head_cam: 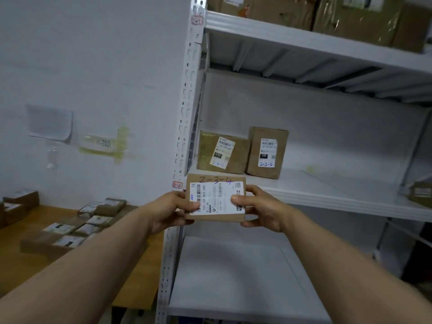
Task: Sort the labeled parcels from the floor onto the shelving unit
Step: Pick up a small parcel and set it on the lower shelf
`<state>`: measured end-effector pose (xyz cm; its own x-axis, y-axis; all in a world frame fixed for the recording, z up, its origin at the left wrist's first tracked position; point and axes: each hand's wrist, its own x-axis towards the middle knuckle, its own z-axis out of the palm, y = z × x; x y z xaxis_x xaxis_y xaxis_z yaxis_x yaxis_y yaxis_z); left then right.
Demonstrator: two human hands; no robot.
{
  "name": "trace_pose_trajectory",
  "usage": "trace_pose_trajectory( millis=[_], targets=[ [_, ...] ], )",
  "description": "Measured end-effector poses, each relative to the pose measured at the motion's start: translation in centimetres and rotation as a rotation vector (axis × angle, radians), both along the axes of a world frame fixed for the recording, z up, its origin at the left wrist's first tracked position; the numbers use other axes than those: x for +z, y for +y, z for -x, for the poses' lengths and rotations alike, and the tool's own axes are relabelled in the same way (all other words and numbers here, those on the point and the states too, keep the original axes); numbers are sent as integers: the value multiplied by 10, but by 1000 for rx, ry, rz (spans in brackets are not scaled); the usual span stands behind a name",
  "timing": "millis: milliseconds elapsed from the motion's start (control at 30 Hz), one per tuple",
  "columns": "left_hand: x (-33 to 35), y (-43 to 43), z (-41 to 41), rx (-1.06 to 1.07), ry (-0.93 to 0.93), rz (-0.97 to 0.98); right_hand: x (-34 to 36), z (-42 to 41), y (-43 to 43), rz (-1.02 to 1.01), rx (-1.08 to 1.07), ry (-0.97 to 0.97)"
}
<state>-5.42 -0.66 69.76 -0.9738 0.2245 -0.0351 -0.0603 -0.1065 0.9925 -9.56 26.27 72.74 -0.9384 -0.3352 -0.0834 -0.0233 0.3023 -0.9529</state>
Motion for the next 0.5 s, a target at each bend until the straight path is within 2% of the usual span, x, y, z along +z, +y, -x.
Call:
trace_pose_trajectory(
  millis=[233, 500],
  targets=[
    [-30, 33, 21, -125, -107, 152, -25, -4, 42, -70, -85, -102],
    [-86, 64, 39, -72, -221, 391, -81, 5, 54, -172, -139, -239]
  ],
)
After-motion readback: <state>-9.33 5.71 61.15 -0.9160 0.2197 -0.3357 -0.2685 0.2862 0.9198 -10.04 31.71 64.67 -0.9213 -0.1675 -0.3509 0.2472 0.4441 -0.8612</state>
